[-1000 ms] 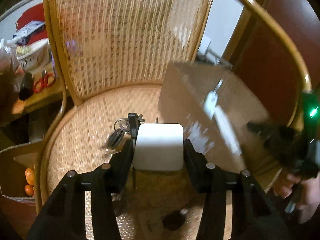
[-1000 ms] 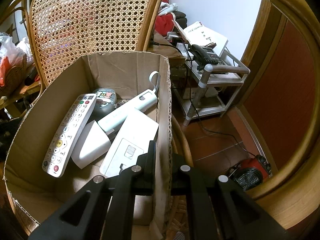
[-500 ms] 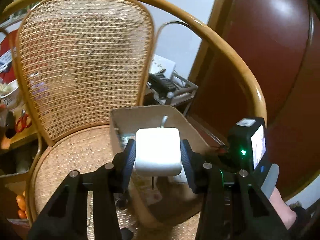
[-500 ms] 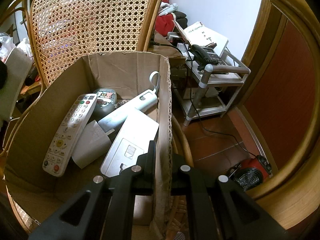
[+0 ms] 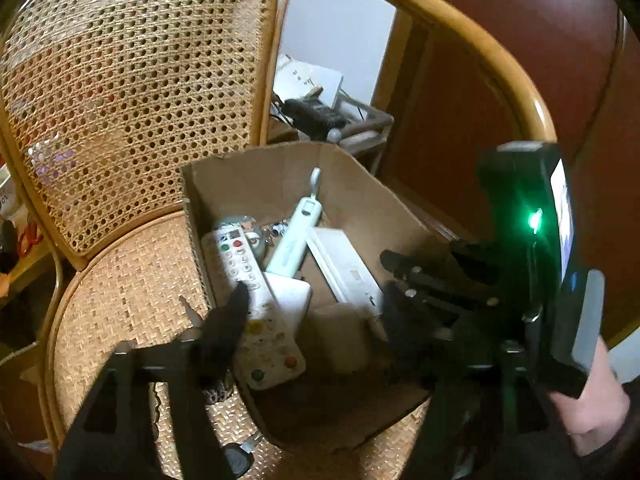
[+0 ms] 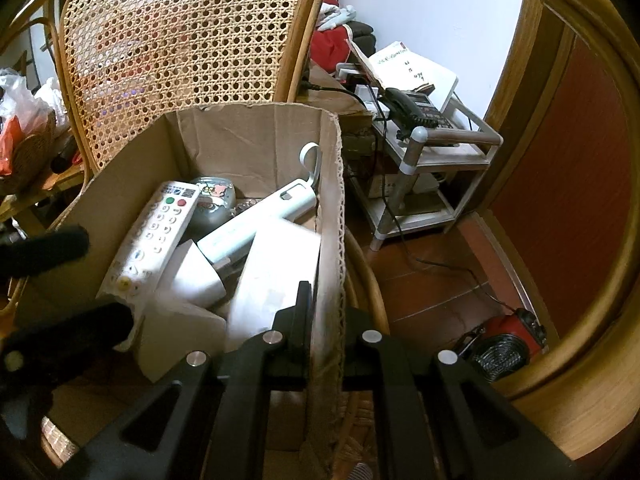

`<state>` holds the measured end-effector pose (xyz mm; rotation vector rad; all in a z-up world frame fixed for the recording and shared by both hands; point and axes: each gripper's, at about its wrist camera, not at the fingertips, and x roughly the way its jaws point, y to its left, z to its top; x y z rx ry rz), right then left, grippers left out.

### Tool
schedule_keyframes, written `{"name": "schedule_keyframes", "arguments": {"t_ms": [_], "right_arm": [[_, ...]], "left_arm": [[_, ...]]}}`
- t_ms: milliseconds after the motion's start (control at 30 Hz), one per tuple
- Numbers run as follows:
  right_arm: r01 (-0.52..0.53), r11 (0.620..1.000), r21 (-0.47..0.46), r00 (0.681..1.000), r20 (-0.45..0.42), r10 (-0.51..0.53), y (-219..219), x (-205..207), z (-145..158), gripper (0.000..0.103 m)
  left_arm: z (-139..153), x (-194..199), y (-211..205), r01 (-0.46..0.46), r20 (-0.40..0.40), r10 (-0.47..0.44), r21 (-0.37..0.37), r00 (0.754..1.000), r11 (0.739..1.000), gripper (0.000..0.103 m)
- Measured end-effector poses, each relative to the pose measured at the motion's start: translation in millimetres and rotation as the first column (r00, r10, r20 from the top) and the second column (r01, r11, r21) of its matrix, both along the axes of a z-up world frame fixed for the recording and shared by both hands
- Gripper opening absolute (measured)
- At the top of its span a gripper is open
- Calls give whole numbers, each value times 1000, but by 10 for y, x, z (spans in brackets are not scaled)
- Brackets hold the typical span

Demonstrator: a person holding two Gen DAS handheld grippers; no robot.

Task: Organize rigid objects
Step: 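Carry the white square block into the box and release it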

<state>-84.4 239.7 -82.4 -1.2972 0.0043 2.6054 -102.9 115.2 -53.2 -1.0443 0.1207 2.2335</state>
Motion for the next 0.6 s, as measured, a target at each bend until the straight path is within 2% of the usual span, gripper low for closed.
{"name": "schedule_keyframes", "arguments": {"t_ms": [67,167,233,300,433,600], "right_arm": [[3,1000,-2,1000,0,-3,4,0,-4,11],[4,1000,1,1000,1,-4,8,-6,-2,11],[2,1000,-1,1000,2,-2,8,-7,-2,11],[1,1000,-1,1000,1,-1,17,-7,1,11],[2,1000,1,1000,1,-2,15,-2,4,11],[1,1000,1,1000,1,-1,14,1,4,11]], "left_arm": [[27,9,-66,10,9,-11,32,1000,999,72],[144,11,-178,-18,-27,19,48,999,999,72],[234,-11,-323,-26,-24,28,85,999,996,74],[301,-65,-487,-53,-29,56,92,998,994,74],[235,-188,-823,-132,-31,133,34,991,991,74],[-104,-269,-996,-177,25,180,-96,983,980,74]]}}
